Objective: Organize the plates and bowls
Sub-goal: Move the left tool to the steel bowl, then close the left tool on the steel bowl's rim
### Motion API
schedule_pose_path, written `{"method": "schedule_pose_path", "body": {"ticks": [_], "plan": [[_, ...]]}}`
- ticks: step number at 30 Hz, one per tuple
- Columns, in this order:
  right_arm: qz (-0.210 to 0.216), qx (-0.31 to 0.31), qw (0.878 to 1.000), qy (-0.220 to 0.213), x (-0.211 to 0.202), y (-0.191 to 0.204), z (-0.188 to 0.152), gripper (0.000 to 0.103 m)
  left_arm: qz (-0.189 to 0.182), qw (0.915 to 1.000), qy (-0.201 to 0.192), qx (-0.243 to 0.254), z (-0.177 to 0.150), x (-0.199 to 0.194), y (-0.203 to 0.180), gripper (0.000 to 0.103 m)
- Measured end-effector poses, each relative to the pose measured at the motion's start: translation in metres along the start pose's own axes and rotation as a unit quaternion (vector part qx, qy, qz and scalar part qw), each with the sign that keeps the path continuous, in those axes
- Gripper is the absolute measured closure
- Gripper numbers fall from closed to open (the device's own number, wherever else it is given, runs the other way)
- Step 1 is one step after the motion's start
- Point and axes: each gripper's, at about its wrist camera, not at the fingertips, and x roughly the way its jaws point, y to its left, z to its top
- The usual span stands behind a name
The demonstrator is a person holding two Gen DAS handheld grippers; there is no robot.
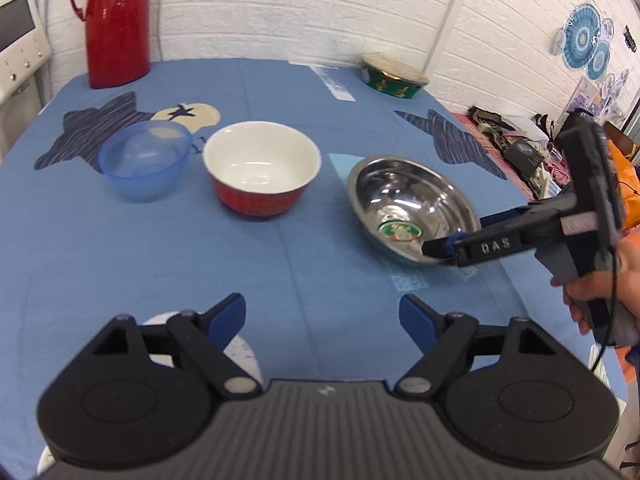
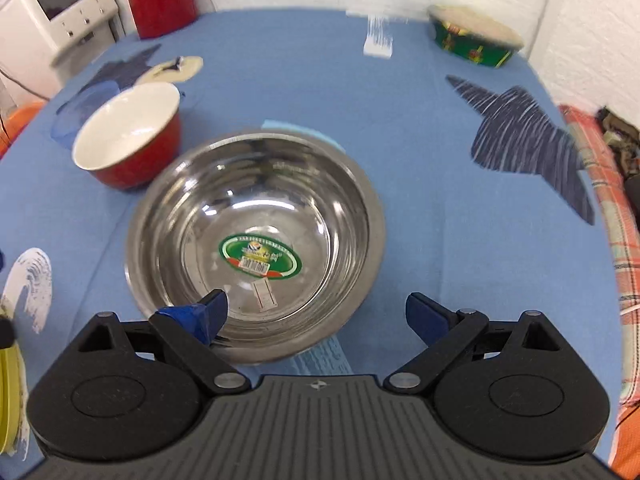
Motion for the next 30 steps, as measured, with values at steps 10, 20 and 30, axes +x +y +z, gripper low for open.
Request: {"method": "schedule_pose_path", "body": {"ticks": [10, 20, 30], "plan": [[-0.009, 0.042, 0.998, -0.053, 0.025, -0.009, 0.007, 0.02, 0.014, 0.9932, 0.036, -0.11, 0.052, 0.08, -0.015, 0.021], [0.0, 0.006, 0.998, -0.06, 0.04, -0.014, 0.007, 0.019, 0.035, 0.9892, 0.059, -0.129, 0.059, 0.125, -0.021, 0.027], [0.05, -0.019, 0.996, -0.075, 0.019, 0.017, -0.003, 0.023, 0.041, 0.9947, 0.063, -0.07, 0.059, 0.121, -0.038, 0.096]]}}
